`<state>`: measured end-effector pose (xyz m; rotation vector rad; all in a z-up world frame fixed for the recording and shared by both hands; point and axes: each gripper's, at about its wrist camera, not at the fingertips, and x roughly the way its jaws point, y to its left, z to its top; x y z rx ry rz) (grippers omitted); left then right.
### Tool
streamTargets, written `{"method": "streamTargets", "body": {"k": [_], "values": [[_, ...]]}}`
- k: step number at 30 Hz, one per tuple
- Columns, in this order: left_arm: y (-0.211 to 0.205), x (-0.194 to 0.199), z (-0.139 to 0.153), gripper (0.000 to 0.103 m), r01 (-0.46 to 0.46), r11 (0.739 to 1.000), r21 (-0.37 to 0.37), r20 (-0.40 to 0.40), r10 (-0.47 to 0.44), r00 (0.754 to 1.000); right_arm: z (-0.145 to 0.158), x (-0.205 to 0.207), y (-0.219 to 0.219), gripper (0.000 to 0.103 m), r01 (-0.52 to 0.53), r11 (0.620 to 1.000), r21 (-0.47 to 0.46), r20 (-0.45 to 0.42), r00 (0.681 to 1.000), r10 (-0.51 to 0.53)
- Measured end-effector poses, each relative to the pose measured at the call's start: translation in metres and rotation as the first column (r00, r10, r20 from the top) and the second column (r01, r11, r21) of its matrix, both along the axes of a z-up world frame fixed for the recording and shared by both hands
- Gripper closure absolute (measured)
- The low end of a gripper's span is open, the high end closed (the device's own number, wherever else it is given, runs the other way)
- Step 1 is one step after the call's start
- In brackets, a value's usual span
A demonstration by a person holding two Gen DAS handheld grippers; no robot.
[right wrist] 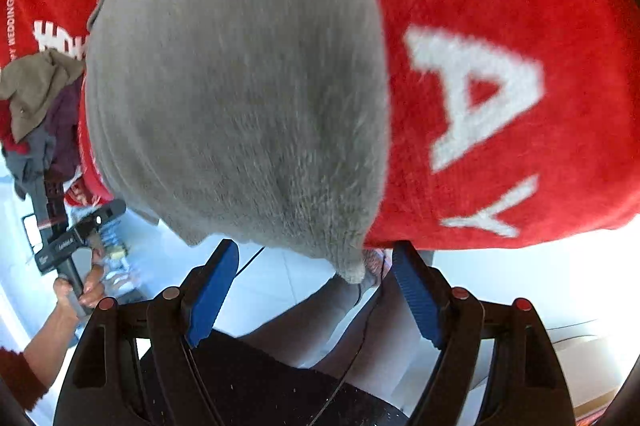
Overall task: Fold small clothes
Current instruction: 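Grasp the sweater hem with both grippers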
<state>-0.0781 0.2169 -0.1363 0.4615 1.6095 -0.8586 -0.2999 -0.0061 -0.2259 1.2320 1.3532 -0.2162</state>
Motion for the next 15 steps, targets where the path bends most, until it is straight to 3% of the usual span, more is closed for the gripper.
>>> {"method": "streamTargets", "body": {"k": [4, 10, 15], "values": [[0.007, -0.002, 0.003, 0.000, 0.002, 0.998, -0.066, -0.098, -0.009, 0.995, 0.008, 0.003, 0.008, 0.023, -0.031, 0.998, 0.046, 0.086, 0.996, 0.026], [-0.021, -0.022, 0.019, 0.000, 0.067, 0.985, -0.160, -0.087, -0.082, 0.993, 0.025, 0.020, 0.008, 0.023, -0.015, 0.996, 0.088, 0.246, 0.969, -0.007], [-0.023, -0.030, 0.014, 0.000, 0.096, 0.987, -0.127, -0.043, -0.102, 0.994, 0.015, 0.006, 0.011, 0.023, 0.018, 0.995, 0.098, 0.209, 0.977, -0.038]]}}
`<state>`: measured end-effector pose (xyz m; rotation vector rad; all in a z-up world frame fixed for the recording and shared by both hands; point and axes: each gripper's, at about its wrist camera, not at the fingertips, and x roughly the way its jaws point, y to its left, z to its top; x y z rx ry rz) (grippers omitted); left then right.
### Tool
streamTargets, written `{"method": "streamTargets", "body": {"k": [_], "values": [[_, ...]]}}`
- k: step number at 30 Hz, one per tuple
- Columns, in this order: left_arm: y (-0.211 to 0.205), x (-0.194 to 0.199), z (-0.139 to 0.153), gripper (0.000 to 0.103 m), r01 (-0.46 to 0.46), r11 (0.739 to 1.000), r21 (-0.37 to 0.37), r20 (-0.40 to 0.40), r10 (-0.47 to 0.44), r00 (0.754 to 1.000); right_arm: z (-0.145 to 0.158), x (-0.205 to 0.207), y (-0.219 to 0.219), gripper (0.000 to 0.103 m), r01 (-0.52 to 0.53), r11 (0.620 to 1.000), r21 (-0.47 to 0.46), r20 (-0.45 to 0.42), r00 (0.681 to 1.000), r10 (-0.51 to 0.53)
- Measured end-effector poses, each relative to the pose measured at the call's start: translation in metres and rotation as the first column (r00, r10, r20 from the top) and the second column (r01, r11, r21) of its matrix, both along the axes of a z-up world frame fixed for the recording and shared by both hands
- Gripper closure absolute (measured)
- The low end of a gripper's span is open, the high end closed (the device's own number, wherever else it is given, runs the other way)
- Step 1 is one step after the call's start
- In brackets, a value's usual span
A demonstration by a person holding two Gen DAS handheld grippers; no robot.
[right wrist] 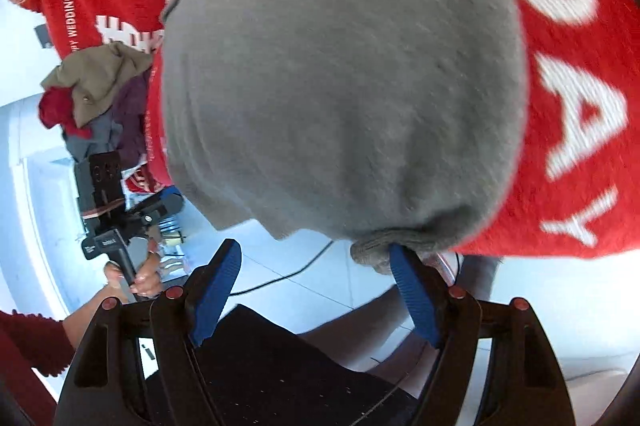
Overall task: Fold small clothes
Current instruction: 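Grasp the sweater hem with both grippers, then lift the hem with both grippers and fold it toward the collar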
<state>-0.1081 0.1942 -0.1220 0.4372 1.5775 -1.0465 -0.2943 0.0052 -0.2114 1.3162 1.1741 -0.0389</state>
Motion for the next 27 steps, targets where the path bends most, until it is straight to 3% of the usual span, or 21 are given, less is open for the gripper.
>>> {"method": "streamTargets", "body": {"k": [5, 9, 15, 19, 20, 21, 22, 23, 24, 25, 26, 27], "values": [[0.011, 0.016, -0.002, 0.000, -0.020, 0.999, 0.038, 0.037, 0.019, 0.999, -0.005, -0.025, -0.007, 0.023, 0.070, 0.996, -0.058, -0.075, 0.994, -0.074], [0.018, 0.032, -0.006, 0.000, -0.066, 0.998, 0.000, -0.045, 0.066, 0.997, -0.005, -0.033, -0.020, 0.023, 0.183, 0.983, -0.008, -0.005, 0.983, -0.183], [0.004, 0.017, 0.005, 0.000, 0.022, 0.995, -0.099, -0.102, -0.032, 0.994, -0.010, -0.014, -0.015, 0.023, 0.094, 0.993, 0.070, 0.083, 0.992, -0.100], [-0.009, 0.003, 0.000, 0.000, 0.058, 0.996, -0.064, -0.073, -0.063, 0.995, -0.022, -0.014, -0.018, 0.023, 0.098, 0.987, 0.129, 0.076, 0.991, -0.108], [-0.007, 0.007, 0.000, 0.001, 0.052, 0.997, -0.055, -0.078, -0.056, 0.995, -0.022, -0.015, -0.018, 0.028, 0.100, 0.986, 0.131, 0.062, 0.992, -0.109], [-0.006, 0.007, -0.001, 0.009, 0.040, 0.998, -0.047, -0.082, -0.044, 0.996, -0.022, -0.017, -0.016, 0.033, 0.104, 0.986, 0.127, 0.039, 0.993, -0.110], [-0.005, 0.006, -0.002, 0.013, 0.028, 0.999, -0.031, -0.075, -0.030, 0.997, -0.024, -0.018, -0.014, 0.050, 0.118, 0.985, 0.122, 0.002, 0.993, -0.119], [-0.005, 0.007, -0.003, 0.024, 0.024, 1.000, -0.020, -0.064, -0.025, 0.998, -0.027, -0.022, -0.013, 0.079, 0.141, 0.982, 0.123, -0.036, 0.990, -0.138], [-0.004, 0.008, -0.003, 0.045, 0.030, 1.000, -0.005, -0.039, -0.030, 0.999, -0.028, -0.023, -0.013, 0.091, 0.158, 0.980, 0.124, -0.052, 0.987, -0.153], [-0.004, 0.008, -0.004, 0.062, 0.044, 0.999, 0.015, -0.019, -0.043, 0.999, -0.028, -0.028, -0.012, 0.091, 0.185, 0.974, 0.133, -0.044, 0.982, -0.181], [0.000, 0.011, -0.006, 0.095, 0.050, 0.998, 0.035, -0.016, -0.050, 0.999, -0.025, -0.029, -0.010, 0.091, 0.190, 0.973, 0.131, -0.030, 0.982, -0.188], [0.004, 0.016, -0.008, 0.094, 0.037, 0.998, 0.042, -0.053, -0.035, 0.998, -0.020, -0.031, -0.009, 0.091, 0.190, 0.973, 0.127, -0.020, 0.982, -0.189]]}}
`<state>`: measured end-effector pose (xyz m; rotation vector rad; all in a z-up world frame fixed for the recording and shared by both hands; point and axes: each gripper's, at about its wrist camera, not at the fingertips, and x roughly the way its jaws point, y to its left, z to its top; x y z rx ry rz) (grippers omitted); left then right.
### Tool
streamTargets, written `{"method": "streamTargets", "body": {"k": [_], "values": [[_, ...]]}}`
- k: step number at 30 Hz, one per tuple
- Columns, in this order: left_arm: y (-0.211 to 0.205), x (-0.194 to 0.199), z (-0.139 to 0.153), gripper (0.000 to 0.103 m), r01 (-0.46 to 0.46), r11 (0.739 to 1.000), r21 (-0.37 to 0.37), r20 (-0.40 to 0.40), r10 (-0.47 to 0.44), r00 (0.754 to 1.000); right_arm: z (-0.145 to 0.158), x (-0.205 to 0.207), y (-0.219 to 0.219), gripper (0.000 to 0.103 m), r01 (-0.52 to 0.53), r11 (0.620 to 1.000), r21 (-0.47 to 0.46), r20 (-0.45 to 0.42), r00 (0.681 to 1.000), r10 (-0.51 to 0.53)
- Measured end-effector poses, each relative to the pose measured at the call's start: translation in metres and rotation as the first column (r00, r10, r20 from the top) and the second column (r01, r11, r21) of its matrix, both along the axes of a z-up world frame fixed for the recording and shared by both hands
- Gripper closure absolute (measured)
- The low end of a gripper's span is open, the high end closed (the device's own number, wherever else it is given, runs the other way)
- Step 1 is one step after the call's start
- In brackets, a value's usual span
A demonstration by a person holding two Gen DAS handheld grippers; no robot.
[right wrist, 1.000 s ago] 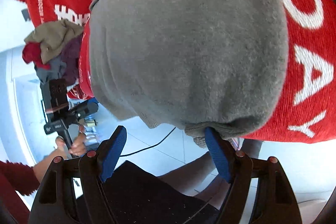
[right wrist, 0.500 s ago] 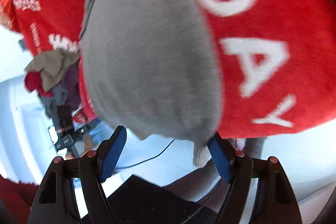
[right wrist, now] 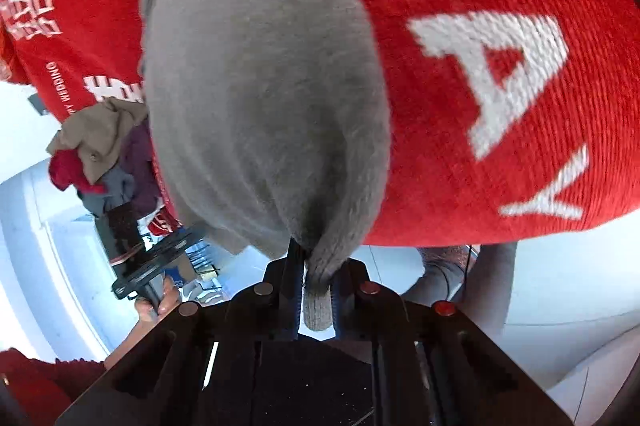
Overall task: Fold small clothes
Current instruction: 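Lift the hem with both grippers and fold it toward the collar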
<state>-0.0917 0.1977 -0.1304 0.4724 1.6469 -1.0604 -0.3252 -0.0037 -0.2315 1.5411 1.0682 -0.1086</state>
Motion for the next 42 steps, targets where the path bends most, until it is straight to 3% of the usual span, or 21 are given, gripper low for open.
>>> {"method": "streamTargets", "body": {"k": [6, 13, 19, 23, 27, 30, 32, 36, 39, 42], "values": [[0.007, 0.011, 0.026, 0.094, -0.048, 0.995, -0.092, -0.068, 0.041, 0.997, 0.031, 0.006, 0.007, 0.091, 0.073, 0.996, 0.053, 0.122, 0.989, -0.079], [-0.007, 0.041, 0.073, 0.094, -0.165, 0.961, -0.220, -0.123, 0.141, 0.982, 0.077, 0.032, -0.016, 0.091, 0.158, 0.983, 0.092, 0.329, 0.927, -0.180], [-0.048, 0.090, 0.116, 0.094, -0.207, 0.929, -0.308, -0.065, 0.196, 0.978, 0.115, 0.065, -0.071, 0.091, 0.213, 0.973, 0.090, 0.467, 0.854, -0.230], [-0.084, 0.131, 0.136, 0.094, -0.216, 0.912, -0.350, -0.024, 0.222, 0.975, 0.136, 0.089, -0.118, 0.091, 0.229, 0.971, 0.069, 0.510, 0.828, -0.232], [-0.135, 0.173, 0.140, 0.094, -0.249, 0.902, -0.354, -0.002, 0.265, 0.964, 0.145, 0.119, -0.175, 0.091, 0.250, 0.967, 0.057, 0.515, 0.822, -0.243], [-0.171, 0.197, 0.126, 0.094, -0.264, 0.901, -0.343, 0.021, 0.289, 0.957, 0.137, 0.141, -0.214, 0.091, 0.275, 0.959, 0.069, 0.506, 0.819, -0.271], [-0.186, 0.209, 0.111, 0.094, -0.274, 0.906, -0.323, 0.011, 0.293, 0.956, 0.125, 0.154, -0.236, 0.091, 0.279, 0.957, 0.075, 0.474, 0.835, -0.281], [-0.225, 0.233, 0.062, 0.094, -0.290, 0.933, -0.214, 0.048, 0.306, 0.951, 0.077, 0.182, -0.271, 0.091, 0.272, 0.960, 0.071, 0.361, 0.890, -0.279], [-0.235, 0.247, 0.039, 0.094, -0.335, 0.928, -0.165, 0.065, 0.349, 0.935, 0.048, 0.197, -0.290, 0.091, 0.289, 0.954, 0.074, 0.307, 0.904, -0.298], [-0.237, 0.258, 0.025, 0.081, -0.378, 0.917, -0.124, -0.006, 0.381, 0.925, 0.023, 0.208, -0.302, 0.087, 0.284, 0.957, 0.066, 0.232, 0.928, -0.291]]}}
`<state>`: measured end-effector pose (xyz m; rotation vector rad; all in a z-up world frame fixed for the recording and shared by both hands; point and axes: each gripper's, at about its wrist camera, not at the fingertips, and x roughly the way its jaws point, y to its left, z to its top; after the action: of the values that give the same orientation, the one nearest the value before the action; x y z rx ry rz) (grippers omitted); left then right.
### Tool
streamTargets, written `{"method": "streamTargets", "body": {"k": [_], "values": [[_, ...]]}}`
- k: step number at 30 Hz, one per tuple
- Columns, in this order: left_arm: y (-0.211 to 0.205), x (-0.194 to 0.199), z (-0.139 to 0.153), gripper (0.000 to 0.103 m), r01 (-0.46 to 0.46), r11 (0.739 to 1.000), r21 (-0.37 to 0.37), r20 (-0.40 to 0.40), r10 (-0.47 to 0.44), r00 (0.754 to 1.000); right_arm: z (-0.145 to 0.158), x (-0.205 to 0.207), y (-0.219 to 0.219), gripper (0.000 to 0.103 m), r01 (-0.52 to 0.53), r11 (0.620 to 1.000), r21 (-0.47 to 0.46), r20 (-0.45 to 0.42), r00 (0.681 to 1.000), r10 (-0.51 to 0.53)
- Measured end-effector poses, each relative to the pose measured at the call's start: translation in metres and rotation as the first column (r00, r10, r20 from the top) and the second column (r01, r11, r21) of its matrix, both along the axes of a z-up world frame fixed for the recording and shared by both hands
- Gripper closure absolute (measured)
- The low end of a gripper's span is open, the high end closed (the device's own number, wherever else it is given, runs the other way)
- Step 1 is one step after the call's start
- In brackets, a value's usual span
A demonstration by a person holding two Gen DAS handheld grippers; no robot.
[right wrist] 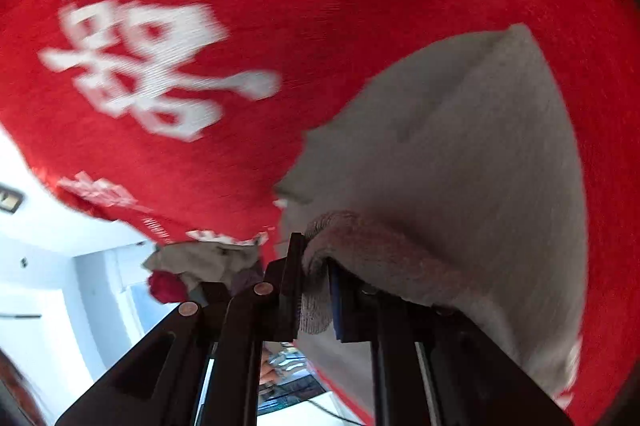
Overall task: Fold small clothes
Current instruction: 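Lift the hem with both grippers and fold it toward the collar, then open both grippers and release the folded hem onto the sweater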
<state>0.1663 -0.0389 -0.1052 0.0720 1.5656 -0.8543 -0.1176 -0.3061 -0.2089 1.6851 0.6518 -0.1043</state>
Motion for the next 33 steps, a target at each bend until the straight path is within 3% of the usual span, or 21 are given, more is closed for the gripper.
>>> {"method": "streamTargets", "body": {"k": [3, 5, 6, 8, 9, 11, 14, 18, 21, 24, 28, 30, 33], "values": [[0.005, 0.001, 0.012, 0.081, 0.010, 1.000, 0.008, 0.024, -0.010, 1.000, -0.007, 0.003, -0.003, 0.079, -0.007, 1.000, 0.027, -0.047, 0.999, 0.009], [0.011, -0.002, 0.028, 0.078, 0.014, 1.000, -0.001, 0.051, -0.014, 0.999, 0.006, 0.002, -0.003, 0.036, -0.013, 1.000, 0.000, -0.029, 0.999, 0.013], [0.015, -0.005, 0.038, 0.057, 0.014, 1.000, -0.004, 0.076, -0.014, 0.997, 0.014, 0.001, -0.002, 0.032, -0.014, 1.000, -0.010, -0.018, 1.000, 0.014], [0.026, -0.012, 0.059, 0.027, 0.009, 1.000, -0.020, 0.156, -0.006, 0.988, 0.026, -0.003, 0.003, 0.031, -0.026, 1.000, 0.004, 0.010, 1.000, 0.026], [0.030, -0.016, 0.067, 0.026, 0.016, 1.000, -0.022, 0.189, -0.012, 0.982, 0.030, -0.004, 0.005, 0.032, -0.039, 0.999, 0.003, 0.009, 0.999, 0.039], [0.031, -0.026, 0.072, 0.026, 0.066, 0.998, 0.013, 0.190, -0.067, 0.979, 0.044, -0.004, 0.013, 0.047, -0.100, 0.993, -0.063, -0.041, 0.994, 0.097], [0.033, -0.047, 0.070, 0.026, 0.130, 0.991, 0.029, 0.177, -0.133, 0.975, 0.062, 0.004, 0.027, 0.061, -0.214, 0.961, -0.177, -0.103, 0.975, 0.198], [0.002, -0.076, 0.041, 0.026, 0.233, 0.970, 0.069, 0.132, -0.240, 0.962, 0.061, 0.029, 0.032, 0.062, -0.260, 0.934, -0.246, -0.137, 0.963, 0.231], [-0.025, -0.083, 0.021, 0.026, 0.271, 0.959, 0.088, 0.151, -0.282, 0.948, 0.051, 0.051, 0.029, 0.062, -0.302, 0.911, -0.281, -0.200, 0.947, 0.252], [-0.046, -0.066, 0.013, 0.026, 0.224, 0.967, 0.122, 0.236, -0.247, 0.940, 0.040, 0.068, 0.018, 0.062, -0.351, 0.872, -0.341, -0.284, 0.923, 0.260], [-0.055, -0.020, 0.020, 0.026, 0.075, 0.980, 0.184, 0.345, -0.136, 0.929, 0.035, 0.067, -0.018, 0.061, -0.242, 0.895, -0.373, -0.335, 0.935, 0.113], [-0.050, -0.005, 0.034, 0.026, 0.024, 0.980, 0.197, 0.396, -0.102, 0.913, 0.041, 0.064, -0.026, 0.058, -0.202, 0.907, -0.370, -0.312, 0.946, 0.084], [-0.031, 0.001, 0.053, 0.026, 0.004, 0.978, 0.210, 0.401, -0.090, 0.912, 0.058, 0.053, -0.027, 0.053, -0.207, 0.900, -0.384, -0.282, 0.954, 0.099]]}}
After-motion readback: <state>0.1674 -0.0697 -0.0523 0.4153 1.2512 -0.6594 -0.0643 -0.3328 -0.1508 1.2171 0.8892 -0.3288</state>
